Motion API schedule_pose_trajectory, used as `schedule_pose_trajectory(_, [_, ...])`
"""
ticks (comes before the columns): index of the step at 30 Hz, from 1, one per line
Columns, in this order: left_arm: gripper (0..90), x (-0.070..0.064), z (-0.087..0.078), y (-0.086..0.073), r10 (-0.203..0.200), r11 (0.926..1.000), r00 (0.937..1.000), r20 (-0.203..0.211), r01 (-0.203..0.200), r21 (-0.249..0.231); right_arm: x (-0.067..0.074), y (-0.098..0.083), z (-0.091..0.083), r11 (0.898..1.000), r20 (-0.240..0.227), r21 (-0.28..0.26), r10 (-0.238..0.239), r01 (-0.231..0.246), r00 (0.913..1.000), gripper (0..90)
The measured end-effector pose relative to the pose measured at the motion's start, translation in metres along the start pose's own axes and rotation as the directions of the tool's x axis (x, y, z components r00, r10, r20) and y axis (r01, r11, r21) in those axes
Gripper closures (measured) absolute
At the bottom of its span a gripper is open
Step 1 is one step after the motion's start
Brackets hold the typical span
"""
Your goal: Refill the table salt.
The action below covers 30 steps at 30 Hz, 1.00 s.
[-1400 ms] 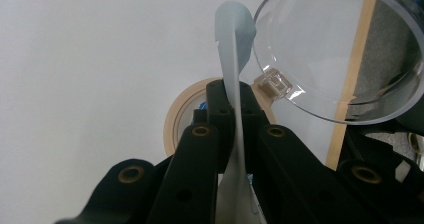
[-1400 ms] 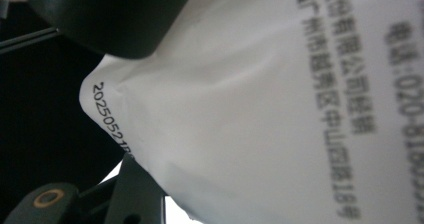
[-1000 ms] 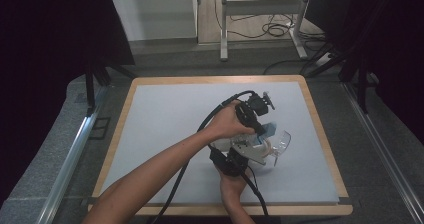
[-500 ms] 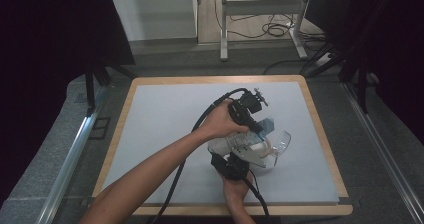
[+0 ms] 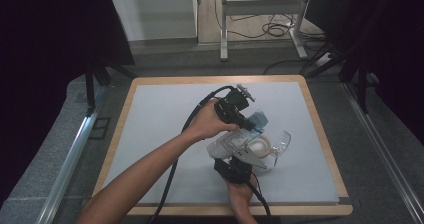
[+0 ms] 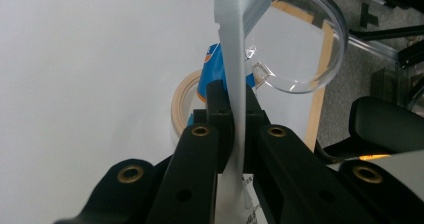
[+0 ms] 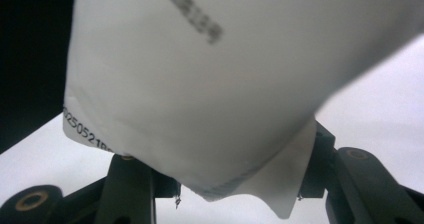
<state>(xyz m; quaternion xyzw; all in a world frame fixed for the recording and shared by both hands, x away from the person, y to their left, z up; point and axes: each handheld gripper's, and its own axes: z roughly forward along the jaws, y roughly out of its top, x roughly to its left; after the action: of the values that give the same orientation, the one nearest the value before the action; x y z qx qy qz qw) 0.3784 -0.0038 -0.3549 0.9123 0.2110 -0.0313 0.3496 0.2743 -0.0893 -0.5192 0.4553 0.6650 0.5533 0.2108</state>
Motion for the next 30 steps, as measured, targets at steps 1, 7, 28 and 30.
schedule_pose_trajectory(1, [89.3,0.000,-0.002,-0.002,-0.003,1.0000,1.0000,0.000,0.003,-0.009,0.000,0.000,0.000,1.000,0.001,0.005,-0.005,0.005,1.0000,48.5])
schedule_pose_trajectory(7, [89.3,0.004,-0.012,-0.012,-0.002,0.9989,0.9999,0.011,0.002,-0.046,0.000,0.000,-0.002,0.999,-0.005,0.031,-0.032,0.033,0.9995,45.4])
schedule_pose_trajectory(28, [89.8,0.041,-0.058,-0.074,-0.131,0.9546,0.9913,-0.008,0.124,-0.271,-0.003,-0.005,-0.012,0.993,-0.055,0.096,-0.062,0.067,0.9965,40.4])
schedule_pose_trajectory(30, [89.8,0.045,-0.061,-0.081,-0.143,0.9521,0.9895,-0.020,0.132,-0.276,-0.004,-0.005,-0.013,0.992,-0.058,0.098,-0.071,0.076,0.9958,40.2])
